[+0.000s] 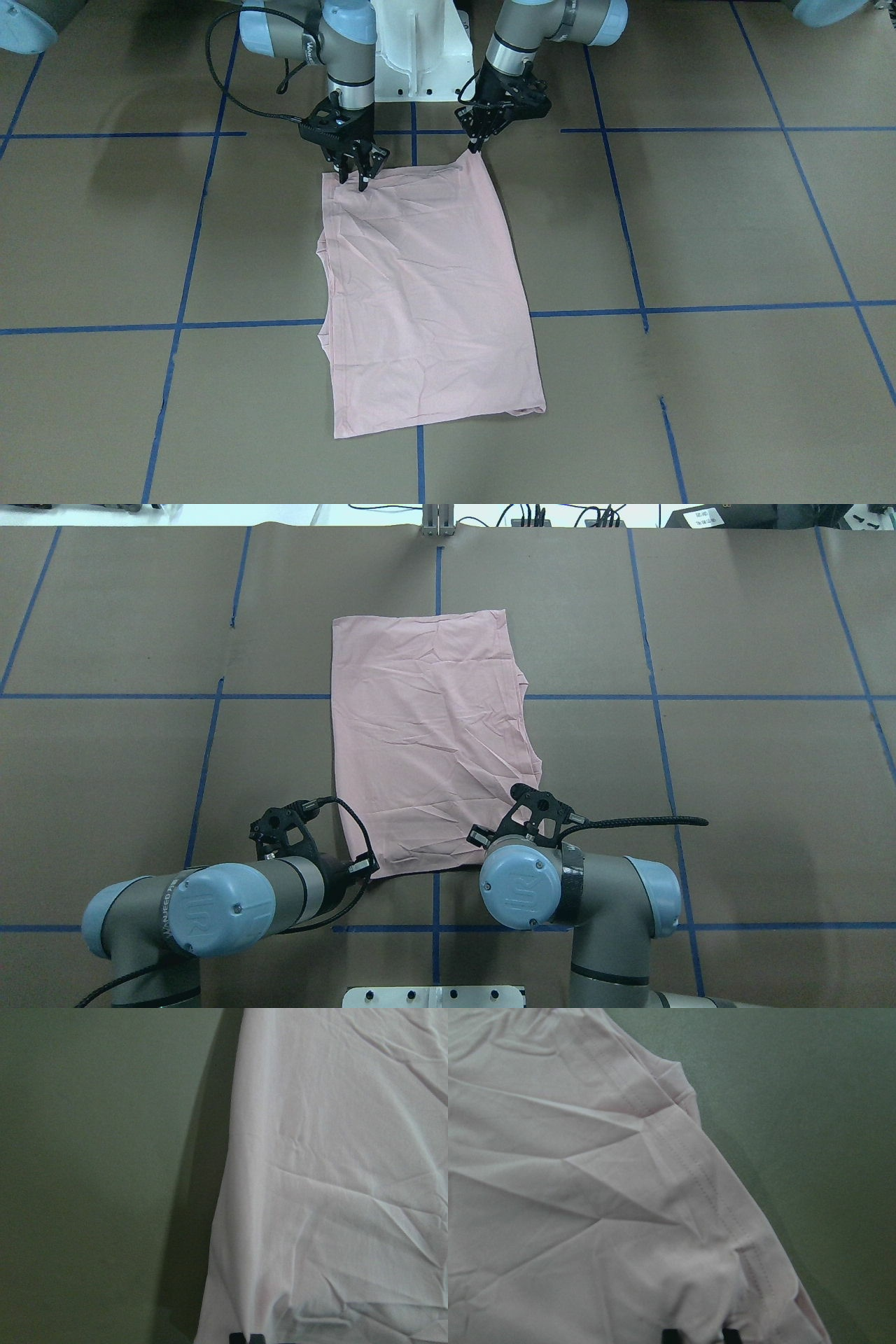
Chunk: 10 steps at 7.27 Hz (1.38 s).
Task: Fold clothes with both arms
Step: 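Grasp both near corners of the shirt with left and right grippers, then lift the near edge with both grippers and fold it away from the robot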
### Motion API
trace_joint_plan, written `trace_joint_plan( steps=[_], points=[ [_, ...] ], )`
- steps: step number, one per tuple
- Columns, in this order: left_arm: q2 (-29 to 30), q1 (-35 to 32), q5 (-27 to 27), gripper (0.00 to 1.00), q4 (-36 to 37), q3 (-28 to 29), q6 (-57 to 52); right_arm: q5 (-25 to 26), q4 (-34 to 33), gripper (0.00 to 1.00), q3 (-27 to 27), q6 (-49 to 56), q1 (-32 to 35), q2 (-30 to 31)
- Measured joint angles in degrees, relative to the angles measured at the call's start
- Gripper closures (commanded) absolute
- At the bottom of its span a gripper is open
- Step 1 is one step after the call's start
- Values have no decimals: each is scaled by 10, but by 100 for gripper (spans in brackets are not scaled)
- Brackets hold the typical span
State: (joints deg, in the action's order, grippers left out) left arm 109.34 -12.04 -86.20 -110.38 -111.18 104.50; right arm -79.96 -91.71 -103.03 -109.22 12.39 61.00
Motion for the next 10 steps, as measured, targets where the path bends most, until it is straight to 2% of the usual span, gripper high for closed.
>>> trace_joint_plan(
  steps=[5,7,9,10],
  points=[
    [-2,-1,-3,100,1,-17,-7,-2,-9,100,-20,2,3,0],
    [-6,-3,-12,100,44,-89,-25,-5,-86,100,-105,2,2,0],
    [-1,-2,-40,100,160,-200,-29,-5,-187,100,-216,1,-13,0],
    [0,-2,-56,100,207,-247,-30,-6,-219,100,-252,1,-20,-2]
  ],
)
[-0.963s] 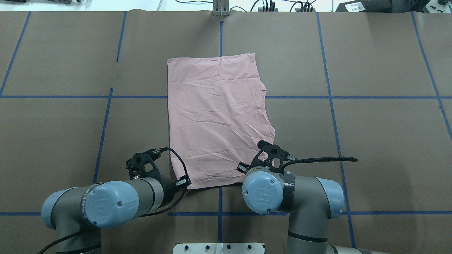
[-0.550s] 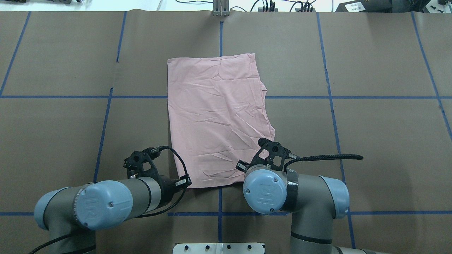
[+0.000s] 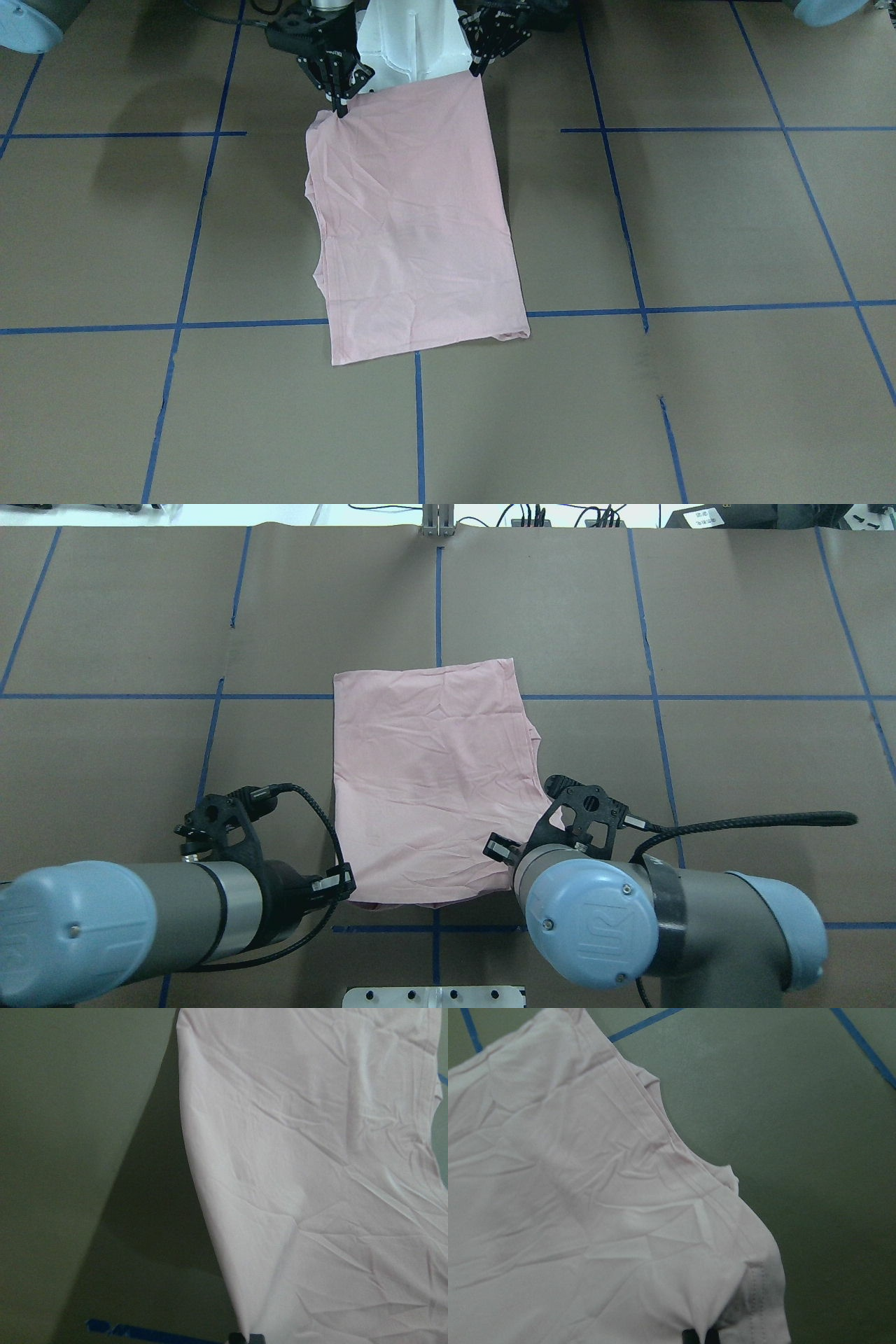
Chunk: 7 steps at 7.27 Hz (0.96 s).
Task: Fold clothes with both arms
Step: 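Lift the near edge with both grippers and fold it away from the robot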
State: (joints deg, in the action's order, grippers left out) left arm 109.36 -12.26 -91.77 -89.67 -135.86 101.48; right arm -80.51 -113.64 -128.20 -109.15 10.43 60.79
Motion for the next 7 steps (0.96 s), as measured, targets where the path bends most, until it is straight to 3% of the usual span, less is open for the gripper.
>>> trace_joint_plan(
  steps=[1,3,7],
  points=[
    [3,-1,-15,100,25,-20,-6,0,-15,100,-8,2,-3,-4],
    [30,-28,-23,100,36,19,-52,3,-10,100,18,38,10,-12],
    [75,-131,-27,100,3,158,-156,1,127,100,205,100,93,-81]
  ],
)
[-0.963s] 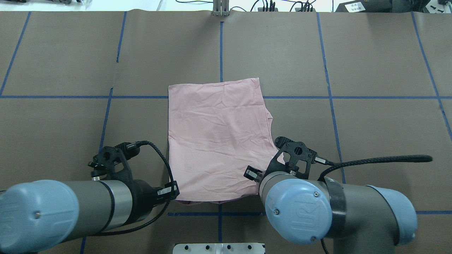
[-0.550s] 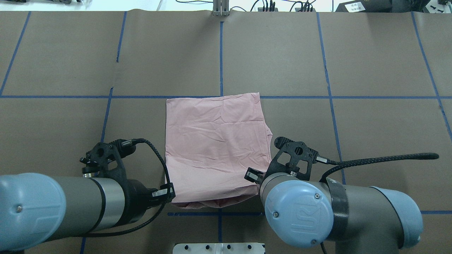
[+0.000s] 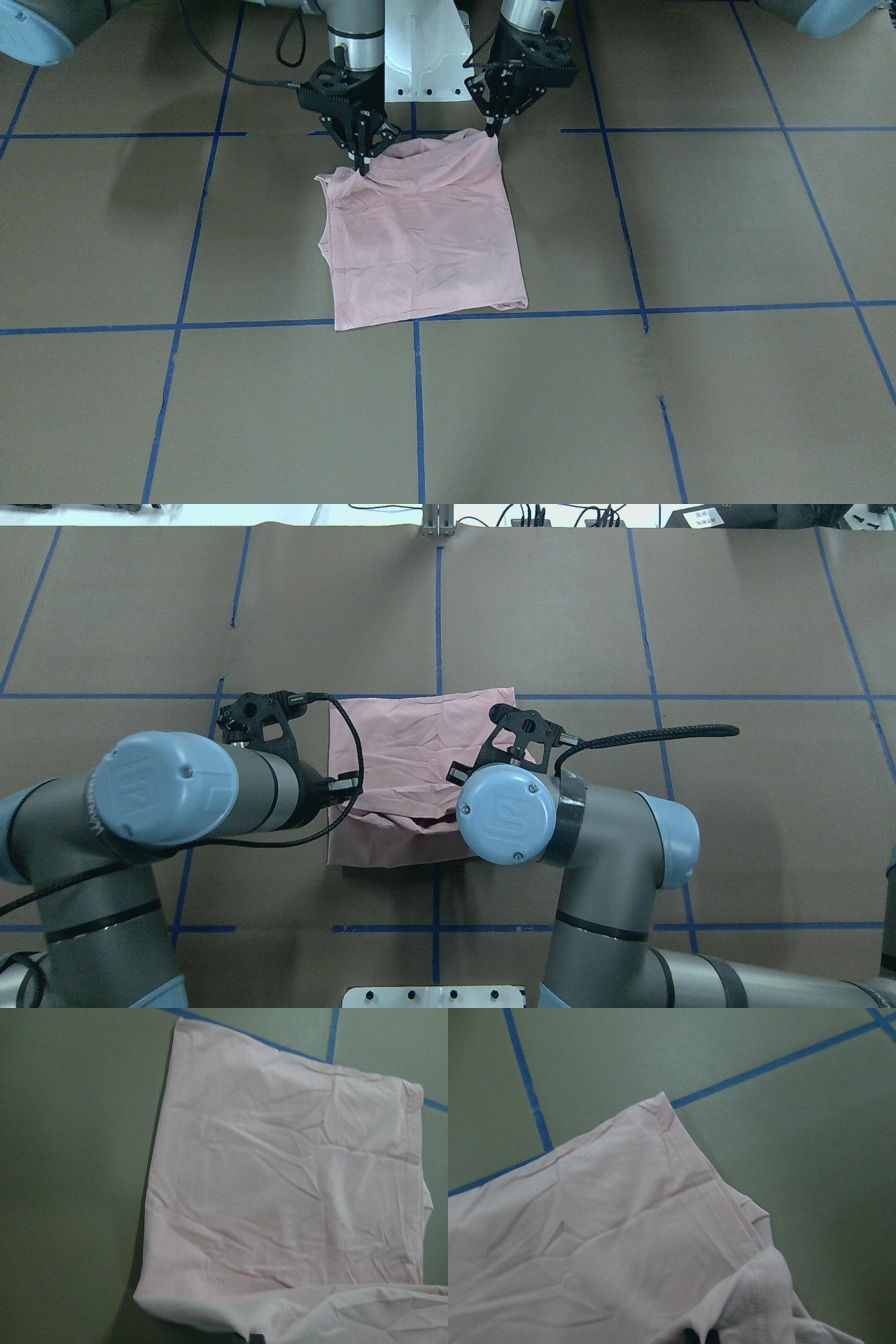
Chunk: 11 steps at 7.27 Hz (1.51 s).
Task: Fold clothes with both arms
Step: 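Lift the near edge with both grippers and fold it away from the robot, then lower the folded edge onto the far half with both grippers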
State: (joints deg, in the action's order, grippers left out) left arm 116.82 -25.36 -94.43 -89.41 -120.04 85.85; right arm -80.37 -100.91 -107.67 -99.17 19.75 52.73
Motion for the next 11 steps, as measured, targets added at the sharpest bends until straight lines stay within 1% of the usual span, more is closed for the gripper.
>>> trace_joint_plan(
  steps=[1,3,4,6,7,8,9,11],
  points=[
    [4,-26,-1,100,-33,42,-22,-1,33,100,41,17,18,-11],
    [20,-68,-2,100,-88,123,-61,-1,59,100,109,35,41,-39],
    [34,-79,-3,100,-113,165,-70,-1,74,100,139,39,48,-50],
    [53,-86,-2,100,-170,243,-75,-1,117,100,185,47,56,-57],
    [57,-87,-2,100,-189,268,-83,-1,126,100,196,53,58,-57],
    [59,-88,-2,32,-199,280,-94,-1,129,15,203,59,59,-57],
    [59,-88,-2,0,-203,284,-103,-1,130,0,207,68,59,-57],
    [51,-97,-15,0,-205,269,-162,-8,131,0,209,111,63,-62]
  ],
)
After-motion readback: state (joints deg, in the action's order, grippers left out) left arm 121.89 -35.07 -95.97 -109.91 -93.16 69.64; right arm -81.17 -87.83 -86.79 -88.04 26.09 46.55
